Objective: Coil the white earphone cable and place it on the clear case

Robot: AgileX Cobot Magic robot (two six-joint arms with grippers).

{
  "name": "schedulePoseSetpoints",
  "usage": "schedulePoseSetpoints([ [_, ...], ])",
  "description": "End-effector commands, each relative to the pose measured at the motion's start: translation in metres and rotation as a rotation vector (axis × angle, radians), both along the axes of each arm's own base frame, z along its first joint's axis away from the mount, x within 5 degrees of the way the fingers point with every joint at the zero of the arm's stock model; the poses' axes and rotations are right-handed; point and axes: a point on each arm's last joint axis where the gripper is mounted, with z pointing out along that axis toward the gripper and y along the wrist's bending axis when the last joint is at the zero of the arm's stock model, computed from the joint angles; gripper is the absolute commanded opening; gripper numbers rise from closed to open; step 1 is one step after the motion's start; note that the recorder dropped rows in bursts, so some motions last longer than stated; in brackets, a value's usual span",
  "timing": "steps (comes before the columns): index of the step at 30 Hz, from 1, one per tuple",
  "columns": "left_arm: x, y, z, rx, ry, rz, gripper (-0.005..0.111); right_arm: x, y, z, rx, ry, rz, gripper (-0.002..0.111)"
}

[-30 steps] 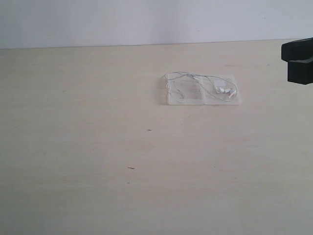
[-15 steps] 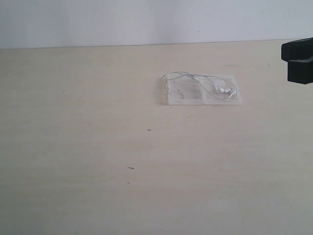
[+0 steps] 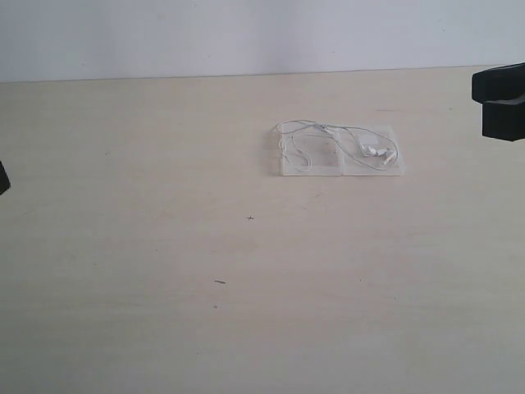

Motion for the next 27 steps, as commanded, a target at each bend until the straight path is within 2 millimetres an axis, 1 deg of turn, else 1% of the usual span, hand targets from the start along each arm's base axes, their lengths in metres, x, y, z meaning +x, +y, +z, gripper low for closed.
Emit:
schedulePoseSetpoints([
  [1, 0.001, 0.004, -0.004, -0.013, -0.002, 0.053, 0.0, 0.0, -0.001, -0.001, 0.006, -0.006, -0.009, 0.0],
  [5, 0.002, 0.006, -0.003, 0.0, -0.02, 0.074, 0.0, 0.0, -0.001, -0.001, 0.006, -0.006, -0.009, 0.0],
  [7, -0.002, 0.01, -0.001, 0.002, -0.055, 0.089, 0.0, 0.0, -0.001, -0.001, 0.006, -0.006, -0.009, 0.0],
  [9, -0.008, 0.015, -0.002, -0.007, -0.079, 0.119, 0.0, 0.0, -0.001, -0.001, 0.006, -0.006, -0.009, 0.0],
  [11, -0.014, 0.02, -0.007, -0.013, -0.104, 0.167, 0.0, 0.0, -0.001, -0.001, 0.006, -0.006, -0.009, 0.0],
  [15, -0.026, 0.031, -0.025, -0.019, -0.152, 0.277, 0.0, 0.0, -0.001, -0.001, 0.006, -0.006, -0.009, 0.0],
  [19, -0.033, 0.033, -0.035, -0.038, -0.184, 0.296, 0.0, 0.0, -0.001, -0.001, 0.006, -0.006, -0.009, 0.0],
  [27, -0.038, 0.034, -0.03, -0.154, -0.207, 0.314, 0.0, 0.0, -0.001, -0.001, 0.006, -0.006, -0.009, 0.0],
])
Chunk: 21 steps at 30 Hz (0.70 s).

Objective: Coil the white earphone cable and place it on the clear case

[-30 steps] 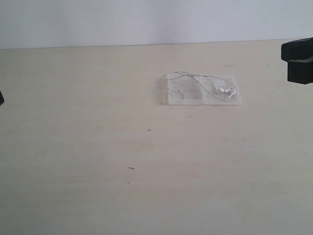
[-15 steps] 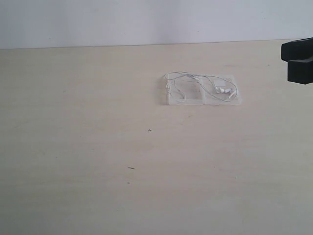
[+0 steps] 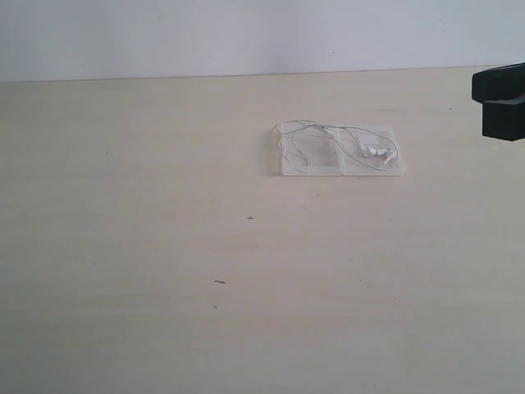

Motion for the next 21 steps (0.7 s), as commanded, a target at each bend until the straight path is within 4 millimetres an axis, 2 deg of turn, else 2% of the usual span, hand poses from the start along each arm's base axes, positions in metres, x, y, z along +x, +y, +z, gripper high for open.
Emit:
schedulePoseSetpoints([
  [1, -0.001, 0.002, 0.002, -0.056, -0.012, 0.014, 0.0, 0.0, -0.001, -0.001, 0.006, -0.006, -0.009, 0.0],
  [6, -0.003, 0.008, 0.022, -0.144, -0.073, 0.078, 0.0, 0.0, -0.001, -0.001, 0.006, -0.006, -0.009, 0.0],
  [12, -0.01, 0.004, 0.046, -0.166, -0.134, 0.021, 0.0, 0.0, -0.001, -0.001, 0.006, -0.006, -0.009, 0.0],
  [14, -0.012, -0.001, 0.046, -0.114, -0.126, -0.03, 0.0, 0.0, -0.001, -0.001, 0.006, -0.006, -0.009, 0.0],
  [17, -0.012, -0.008, 0.034, 0.04, -0.048, -0.095, 0.0, 0.0, 0.0, -0.001, 0.006, -0.004, -0.008, 0.0],
  [21, -0.004, 0.004, 0.014, 0.014, 0.041, 0.037, 0.0, 0.0, 0.0, -0.001, 0.006, -0.002, -0.006, 0.0],
])
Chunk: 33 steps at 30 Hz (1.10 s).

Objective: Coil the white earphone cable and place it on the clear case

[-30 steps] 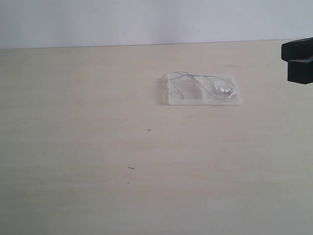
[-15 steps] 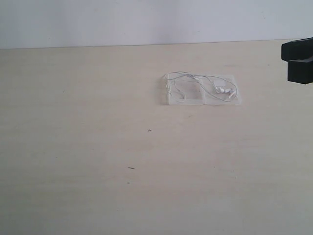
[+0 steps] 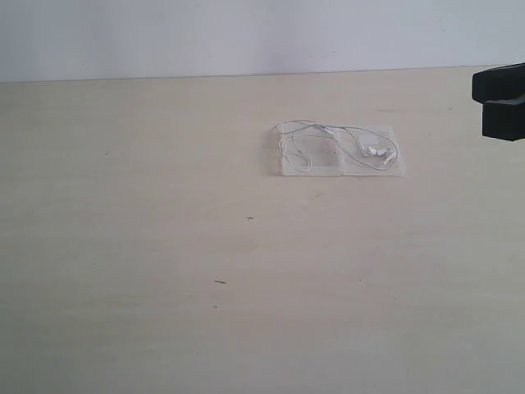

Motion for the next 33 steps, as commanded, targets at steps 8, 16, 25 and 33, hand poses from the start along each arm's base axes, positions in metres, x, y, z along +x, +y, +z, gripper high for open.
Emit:
schedulePoseSetpoints([
  [8, 0.012, 0.015, -0.061, 0.06, 0.183, 0.175, 0.0, 0.0, 0.0, -0.001, 0.005, 0.0, -0.005, 0.0],
  [16, 0.011, 0.013, -0.076, 0.059, 0.286, 0.15, 0.0, 0.0, 0.0, -0.001, 0.005, 0.0, -0.005, 0.0],
  [25, 0.009, 0.012, -0.076, 0.063, 0.282, 0.132, 0.0, 0.0, 0.0, -0.001, 0.005, 0.0, -0.005, 0.0],
  [33, 0.009, 0.012, -0.076, 0.063, 0.282, 0.132, 0.0, 0.0, 0.0, -0.001, 0.005, 0.0, -0.005, 0.0],
])
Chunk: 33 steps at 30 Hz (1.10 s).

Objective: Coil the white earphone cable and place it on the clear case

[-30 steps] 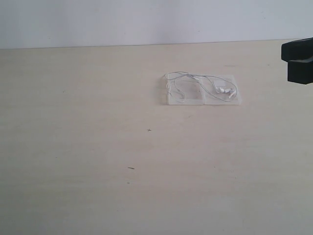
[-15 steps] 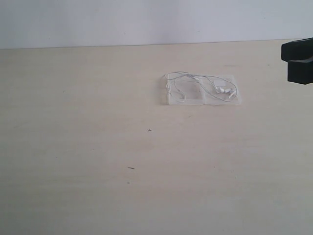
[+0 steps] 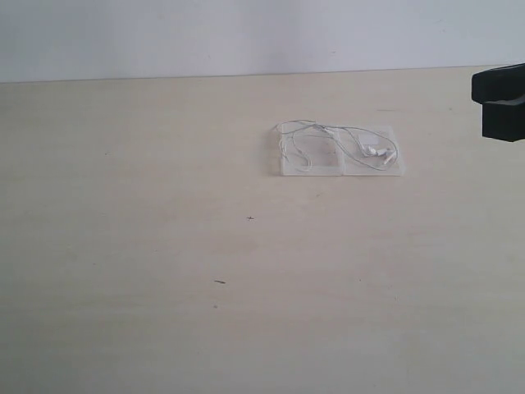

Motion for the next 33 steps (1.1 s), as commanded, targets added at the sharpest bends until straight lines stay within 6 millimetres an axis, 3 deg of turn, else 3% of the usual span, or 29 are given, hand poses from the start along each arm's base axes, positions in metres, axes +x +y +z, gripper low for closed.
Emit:
schedulePoseSetpoints([
  [1, -0.001, 0.0, 0.0, -0.003, -0.005, -0.004, 0.0, 0.0, 0.0, -0.001, 0.005, -0.002, -0.006, 0.0],
  [14, -0.001, 0.0, 0.0, -0.003, -0.005, -0.004, 0.0, 0.0, 0.0, -0.001, 0.008, -0.004, -0.008, 0.0],
  [18, -0.001, 0.0, 0.0, -0.003, -0.005, -0.004, 0.0, -0.004, -0.004, 0.007, 0.012, -0.089, -0.035, 0.0],
  [22, -0.001, 0.0, 0.0, -0.003, -0.005, -0.004, 0.0, -0.019, -0.016, 0.006, 0.031, -0.199, -0.108, 0.0],
  [33, -0.001, 0.0, 0.0, -0.003, -0.005, -0.004, 0.0, -0.073, -0.042, -0.041, 0.191, -0.28, -0.293, 0.0],
])
